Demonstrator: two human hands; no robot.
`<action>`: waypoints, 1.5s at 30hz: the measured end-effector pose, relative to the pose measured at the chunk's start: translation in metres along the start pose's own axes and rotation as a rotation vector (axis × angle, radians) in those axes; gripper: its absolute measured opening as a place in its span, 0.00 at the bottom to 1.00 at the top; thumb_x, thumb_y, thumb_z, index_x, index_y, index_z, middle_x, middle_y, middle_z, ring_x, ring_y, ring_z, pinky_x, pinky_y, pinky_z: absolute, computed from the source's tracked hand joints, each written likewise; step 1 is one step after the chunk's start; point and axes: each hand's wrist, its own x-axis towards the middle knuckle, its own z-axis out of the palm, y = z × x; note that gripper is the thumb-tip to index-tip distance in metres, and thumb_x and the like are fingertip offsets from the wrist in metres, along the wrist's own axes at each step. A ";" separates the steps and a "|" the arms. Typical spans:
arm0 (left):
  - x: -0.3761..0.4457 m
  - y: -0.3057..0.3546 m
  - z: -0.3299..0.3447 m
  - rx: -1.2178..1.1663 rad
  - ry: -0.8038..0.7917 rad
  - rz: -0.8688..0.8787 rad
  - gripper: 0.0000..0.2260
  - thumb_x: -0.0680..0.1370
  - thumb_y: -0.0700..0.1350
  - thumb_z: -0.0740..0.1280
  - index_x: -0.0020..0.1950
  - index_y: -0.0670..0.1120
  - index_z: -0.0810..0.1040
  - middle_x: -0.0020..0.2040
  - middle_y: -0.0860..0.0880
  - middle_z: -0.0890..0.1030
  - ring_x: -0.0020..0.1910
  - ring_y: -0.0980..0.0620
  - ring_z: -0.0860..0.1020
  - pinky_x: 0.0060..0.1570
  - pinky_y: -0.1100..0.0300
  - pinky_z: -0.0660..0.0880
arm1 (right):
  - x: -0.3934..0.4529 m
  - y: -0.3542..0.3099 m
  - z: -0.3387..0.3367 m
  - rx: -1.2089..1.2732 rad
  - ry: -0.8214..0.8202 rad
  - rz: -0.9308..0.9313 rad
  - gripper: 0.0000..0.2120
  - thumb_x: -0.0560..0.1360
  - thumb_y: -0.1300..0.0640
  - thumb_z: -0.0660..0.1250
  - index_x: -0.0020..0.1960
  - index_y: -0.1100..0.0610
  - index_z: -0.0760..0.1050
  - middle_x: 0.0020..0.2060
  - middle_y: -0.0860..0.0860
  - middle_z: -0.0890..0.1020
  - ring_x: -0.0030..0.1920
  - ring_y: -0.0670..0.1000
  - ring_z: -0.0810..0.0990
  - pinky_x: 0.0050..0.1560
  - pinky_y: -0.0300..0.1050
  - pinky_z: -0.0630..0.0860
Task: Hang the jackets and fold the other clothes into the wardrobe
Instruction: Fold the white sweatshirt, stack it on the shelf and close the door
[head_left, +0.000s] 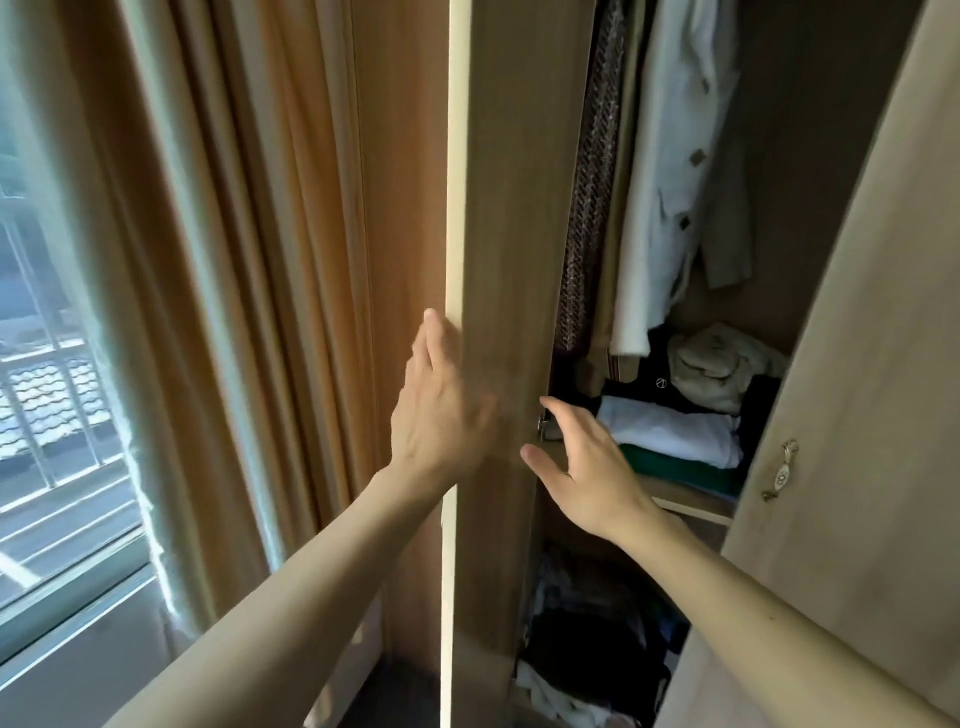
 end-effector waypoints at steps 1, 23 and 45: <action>0.001 -0.001 0.000 -0.039 -0.039 -0.029 0.41 0.75 0.52 0.63 0.81 0.46 0.43 0.78 0.45 0.62 0.72 0.44 0.68 0.63 0.49 0.72 | 0.000 -0.002 0.001 0.000 -0.003 -0.001 0.32 0.80 0.39 0.59 0.78 0.52 0.57 0.75 0.51 0.65 0.75 0.51 0.62 0.73 0.48 0.61; -0.010 0.036 0.067 -0.333 -0.169 0.400 0.32 0.74 0.30 0.53 0.79 0.46 0.63 0.72 0.46 0.72 0.68 0.46 0.73 0.62 0.48 0.76 | -0.042 0.027 -0.024 -0.030 -0.055 0.051 0.43 0.70 0.40 0.73 0.76 0.43 0.52 0.72 0.45 0.65 0.73 0.46 0.63 0.67 0.39 0.63; -0.008 0.151 0.226 -0.113 -0.386 0.392 0.38 0.74 0.31 0.61 0.81 0.54 0.55 0.82 0.52 0.52 0.74 0.45 0.68 0.62 0.57 0.73 | -0.053 0.199 -0.094 -0.117 0.189 0.190 0.50 0.76 0.43 0.69 0.80 0.53 0.35 0.80 0.55 0.41 0.80 0.56 0.45 0.74 0.53 0.61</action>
